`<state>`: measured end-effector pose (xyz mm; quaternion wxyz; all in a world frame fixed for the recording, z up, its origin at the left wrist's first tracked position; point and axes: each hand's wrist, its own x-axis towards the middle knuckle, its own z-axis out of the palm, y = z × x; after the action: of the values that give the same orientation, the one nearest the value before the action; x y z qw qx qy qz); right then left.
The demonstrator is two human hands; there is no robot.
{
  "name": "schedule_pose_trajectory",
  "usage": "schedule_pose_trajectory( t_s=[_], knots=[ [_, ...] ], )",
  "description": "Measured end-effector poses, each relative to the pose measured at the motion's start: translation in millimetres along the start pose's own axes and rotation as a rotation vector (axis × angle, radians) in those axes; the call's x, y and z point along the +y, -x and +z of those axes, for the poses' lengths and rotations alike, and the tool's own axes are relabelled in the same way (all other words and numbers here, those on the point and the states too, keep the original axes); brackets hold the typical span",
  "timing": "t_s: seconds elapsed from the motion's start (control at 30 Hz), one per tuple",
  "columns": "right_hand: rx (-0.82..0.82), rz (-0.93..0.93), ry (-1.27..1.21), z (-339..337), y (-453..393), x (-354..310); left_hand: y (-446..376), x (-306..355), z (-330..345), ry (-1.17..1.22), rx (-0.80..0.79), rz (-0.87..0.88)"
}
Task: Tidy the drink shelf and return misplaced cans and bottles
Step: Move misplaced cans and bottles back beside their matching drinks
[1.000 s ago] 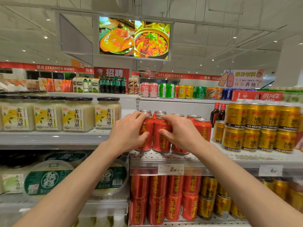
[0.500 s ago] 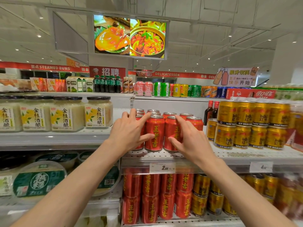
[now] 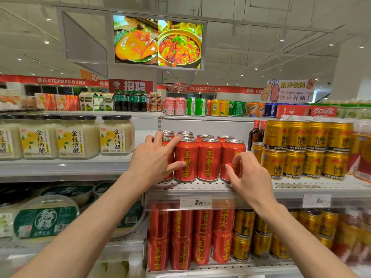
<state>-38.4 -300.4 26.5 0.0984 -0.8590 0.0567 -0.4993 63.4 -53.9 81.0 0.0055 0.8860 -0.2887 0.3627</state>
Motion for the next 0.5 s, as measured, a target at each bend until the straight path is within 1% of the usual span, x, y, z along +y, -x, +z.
schedule_pose_trajectory(
  t_s=[0.3, 0.5],
  knots=[
    [0.045, 0.004, -0.038, 7.5, 1.2, -5.2, 1.3, 1.7, -1.1, -0.027, -0.004, -0.005],
    [-0.012, 0.003, -0.031, 6.4, 6.7, -4.6, 4.5, 6.5, -2.7, -0.044, 0.019, -0.018]
  ],
)
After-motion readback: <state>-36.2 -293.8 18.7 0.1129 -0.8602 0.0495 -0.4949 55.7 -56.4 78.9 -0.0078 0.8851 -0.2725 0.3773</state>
